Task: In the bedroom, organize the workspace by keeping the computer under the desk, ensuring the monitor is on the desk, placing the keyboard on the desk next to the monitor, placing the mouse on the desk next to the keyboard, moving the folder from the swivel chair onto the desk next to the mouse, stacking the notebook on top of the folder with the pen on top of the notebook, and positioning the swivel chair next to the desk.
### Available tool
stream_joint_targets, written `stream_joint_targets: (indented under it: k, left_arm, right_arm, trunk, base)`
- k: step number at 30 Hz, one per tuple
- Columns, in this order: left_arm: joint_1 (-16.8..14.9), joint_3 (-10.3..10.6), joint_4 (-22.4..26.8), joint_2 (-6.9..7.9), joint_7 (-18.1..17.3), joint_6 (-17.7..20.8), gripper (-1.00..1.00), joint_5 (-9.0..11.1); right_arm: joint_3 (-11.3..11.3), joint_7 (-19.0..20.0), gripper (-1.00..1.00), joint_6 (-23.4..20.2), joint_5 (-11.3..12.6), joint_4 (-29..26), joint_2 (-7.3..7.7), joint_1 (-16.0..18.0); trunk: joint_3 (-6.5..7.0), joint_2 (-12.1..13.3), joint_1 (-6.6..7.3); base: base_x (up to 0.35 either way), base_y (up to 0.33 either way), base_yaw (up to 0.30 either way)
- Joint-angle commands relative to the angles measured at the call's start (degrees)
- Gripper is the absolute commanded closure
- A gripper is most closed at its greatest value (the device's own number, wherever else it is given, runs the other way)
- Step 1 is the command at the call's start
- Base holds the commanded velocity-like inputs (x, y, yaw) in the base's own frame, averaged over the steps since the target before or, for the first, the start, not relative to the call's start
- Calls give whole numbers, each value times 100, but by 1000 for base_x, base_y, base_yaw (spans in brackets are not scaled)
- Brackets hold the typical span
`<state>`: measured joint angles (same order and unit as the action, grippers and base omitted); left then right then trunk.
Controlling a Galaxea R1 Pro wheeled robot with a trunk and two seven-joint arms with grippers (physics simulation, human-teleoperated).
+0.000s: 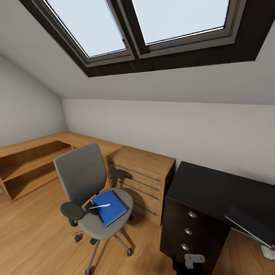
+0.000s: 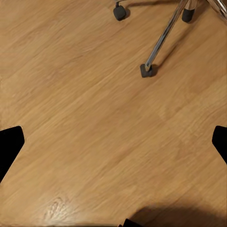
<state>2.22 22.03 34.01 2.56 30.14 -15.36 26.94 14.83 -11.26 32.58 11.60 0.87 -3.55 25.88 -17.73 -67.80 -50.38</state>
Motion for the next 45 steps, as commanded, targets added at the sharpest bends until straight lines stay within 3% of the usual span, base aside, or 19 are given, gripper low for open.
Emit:
stream_joint_targets:
  k: [1,20,45]
  left_arm:
    - [-2,47,9,8,36,-28,-100,62]
    - [-2,47,-69,8,36,-28,-100,58]
    - [-2,47,-70,-10,36,-28,-100,48]
  right_arm:
    - [50,-17,-100,20,45,9,-5,5]
    - [55,-17,-100,21,36,9,-23,5]
    - [55,-17,-100,12,27,10,-26,5]
  trunk:
    - [-6,-4,-1]
    - [-95,-4,-1]
    - [-293,-4,-1]
  base:
    - [0,0,272]
    - [0,0,223]
    - [0,0,124]
